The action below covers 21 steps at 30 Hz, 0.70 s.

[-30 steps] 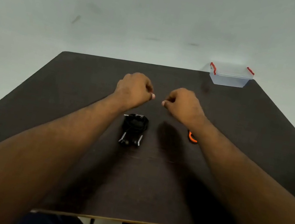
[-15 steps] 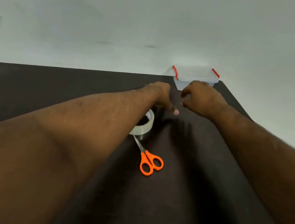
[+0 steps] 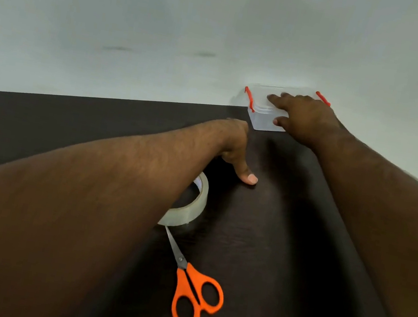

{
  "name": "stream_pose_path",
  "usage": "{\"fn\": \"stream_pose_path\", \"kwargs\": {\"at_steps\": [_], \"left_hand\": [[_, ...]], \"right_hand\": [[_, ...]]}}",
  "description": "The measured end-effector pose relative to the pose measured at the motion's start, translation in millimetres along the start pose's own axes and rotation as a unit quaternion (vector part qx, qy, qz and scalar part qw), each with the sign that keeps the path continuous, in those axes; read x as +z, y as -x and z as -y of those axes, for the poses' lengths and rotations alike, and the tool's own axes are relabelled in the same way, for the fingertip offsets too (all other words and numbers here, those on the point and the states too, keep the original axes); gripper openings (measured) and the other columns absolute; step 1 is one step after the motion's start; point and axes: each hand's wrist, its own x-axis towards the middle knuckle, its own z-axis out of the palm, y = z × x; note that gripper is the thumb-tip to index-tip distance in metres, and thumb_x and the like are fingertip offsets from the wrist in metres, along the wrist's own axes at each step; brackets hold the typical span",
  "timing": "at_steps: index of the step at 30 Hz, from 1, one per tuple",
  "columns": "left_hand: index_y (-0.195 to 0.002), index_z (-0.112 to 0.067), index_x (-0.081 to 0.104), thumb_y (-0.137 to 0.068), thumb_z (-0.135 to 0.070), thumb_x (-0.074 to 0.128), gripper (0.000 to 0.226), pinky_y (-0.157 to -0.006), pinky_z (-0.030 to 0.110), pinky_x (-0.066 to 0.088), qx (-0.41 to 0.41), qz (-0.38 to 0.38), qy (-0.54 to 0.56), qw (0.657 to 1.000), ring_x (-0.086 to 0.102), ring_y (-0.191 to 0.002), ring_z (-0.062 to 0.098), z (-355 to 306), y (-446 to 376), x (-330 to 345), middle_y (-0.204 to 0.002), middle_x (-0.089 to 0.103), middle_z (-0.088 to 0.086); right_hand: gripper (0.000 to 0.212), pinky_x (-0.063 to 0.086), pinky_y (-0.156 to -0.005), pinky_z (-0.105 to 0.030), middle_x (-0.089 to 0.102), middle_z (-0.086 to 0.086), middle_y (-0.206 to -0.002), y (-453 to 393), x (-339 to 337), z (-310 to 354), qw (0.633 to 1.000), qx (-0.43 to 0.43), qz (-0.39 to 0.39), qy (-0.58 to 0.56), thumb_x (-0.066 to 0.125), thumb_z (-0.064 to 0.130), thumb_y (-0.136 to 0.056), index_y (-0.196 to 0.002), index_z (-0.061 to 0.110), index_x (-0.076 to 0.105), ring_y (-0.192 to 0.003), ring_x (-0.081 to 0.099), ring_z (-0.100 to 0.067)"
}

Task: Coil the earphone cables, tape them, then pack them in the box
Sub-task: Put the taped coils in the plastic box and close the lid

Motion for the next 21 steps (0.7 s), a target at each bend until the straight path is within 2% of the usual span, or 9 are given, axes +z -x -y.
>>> {"fn": "stream_pose_path", "kwargs": {"at_steps": [5, 7, 10, 13, 16, 18, 19, 20, 21], "left_hand": [[-0.144, -0.012, 0.038, -0.063, -0.049, 0.083, 0.099, -0.097, 0.04, 0.046, 0.0, 0.0, 0.047, 0.999, 0.051, -0.122, 0.031, -1, 17, 1, -0.135, 0.05, 0.011], [-0.14, -0.013, 0.042, -0.064, -0.053, 0.082, 0.094, -0.106, 0.045, 0.04, 0.003, -0.026, 0.067, 0.997, 0.047, -0.128, 0.031, 3, 33, 5, -0.137, 0.05, 0.009], [-0.124, -0.016, 0.052, -0.068, -0.06, 0.076, 0.074, -0.113, 0.056, 0.017, -0.011, -0.136, 0.03, 0.99, 0.037, -0.136, 0.032, 8, 70, 21, -0.134, 0.054, 0.007], [-0.106, -0.016, 0.059, -0.075, -0.056, 0.071, 0.052, -0.106, 0.045, 0.031, -0.007, -0.23, 0.099, 0.968, 0.054, -0.119, 0.026, 35, 117, 39, -0.118, 0.064, 0.005], [-0.129, -0.016, 0.059, -0.085, -0.026, 0.065, 0.046, -0.094, 0.032, 0.046, -0.007, -0.316, 0.312, 0.896, 0.061, -0.112, 0.021, 83, 173, 42, -0.122, 0.065, 0.006], [-0.134, -0.016, 0.055, -0.089, -0.012, 0.055, 0.045, -0.075, 0.033, 0.051, -0.012, -0.279, 0.552, 0.786, 0.066, -0.089, 0.021, 114, 221, 42, -0.104, 0.07, 0.006], [-0.129, -0.016, 0.058, -0.091, -0.017, 0.052, 0.038, -0.068, 0.035, 0.053, -0.007, -0.244, 0.632, 0.736, 0.067, -0.079, 0.022, 126, 247, 43, -0.094, 0.071, 0.005], [-0.12, -0.016, 0.063, -0.093, -0.026, 0.051, 0.031, -0.065, 0.036, 0.055, 0.004, -0.212, 0.672, 0.71, 0.069, -0.074, 0.023, 135, 270, 47, -0.087, 0.072, 0.005], [-0.11, -0.016, 0.067, -0.094, -0.036, 0.053, 0.03, -0.064, 0.038, 0.057, 0.011, -0.201, 0.674, 0.711, 0.07, -0.072, 0.023, 142, 295, 54, -0.084, 0.073, 0.005]], "right_hand": [[0.055, 0.045, -0.098, -0.048, 0.037, -0.006, -0.152, 23, -16, 16, 0.999, -0.004, 0.007, 0.051, 0.049, 0.029, -0.099, -0.149, 0.033, 0.027, -0.127, 0.048, -0.035], [0.055, 0.045, -0.097, -0.049, 0.041, -0.007, -0.149, 43, -34, 35, 0.998, -0.016, 0.008, 0.055, 0.047, 0.028, -0.099, -0.149, 0.032, 0.026, -0.124, 0.05, -0.035], [0.054, 0.048, -0.092, -0.046, 0.045, -0.008, -0.145, 79, -67, 65, 0.998, -0.025, 0.002, 0.056, 0.046, 0.029, -0.099, -0.149, 0.031, 0.026, -0.121, 0.052, -0.034], [0.054, 0.049, -0.083, -0.042, 0.048, -0.01, -0.142, 124, -95, 101, 0.996, -0.044, -0.024, 0.068, 0.046, 0.03, -0.099, -0.149, 0.03, 0.025, -0.115, 0.056, -0.033], [0.054, 0.049, -0.082, -0.042, 0.047, -0.011, -0.142, 173, -115, 150, 0.995, -0.069, -0.023, 0.061, 0.045, 0.03, -0.1, -0.149, 0.029, 0.024, -0.116, 0.055, -0.034], [0.054, 0.05, -0.083, -0.045, 0.046, -0.011, -0.141, 207, -121, 191, 0.995, -0.085, -0.011, 0.058, 0.045, 0.028, -0.099, -0.149, 0.028, 0.023, -0.116, 0.053, -0.035], [0.056, 0.05, -0.084, -0.046, 0.044, -0.011, -0.142, 223, -122, 213, 0.994, -0.091, -0.006, 0.06, 0.045, 0.027, -0.099, -0.149, 0.027, 0.021, -0.118, 0.051, -0.036], [0.058, 0.05, -0.085, -0.048, 0.041, -0.012, -0.144, 238, -123, 233, 0.993, -0.095, 0.0, 0.065, 0.046, 0.025, -0.098, -0.15, 0.026, 0.018, -0.121, 0.049, -0.037], [0.061, 0.05, -0.087, -0.049, 0.038, -0.013, -0.146, 255, -124, 256, 0.993, -0.098, 0.006, 0.07, 0.048, 0.023, -0.098, -0.15, 0.025, 0.016, -0.123, 0.047, -0.038]]}}
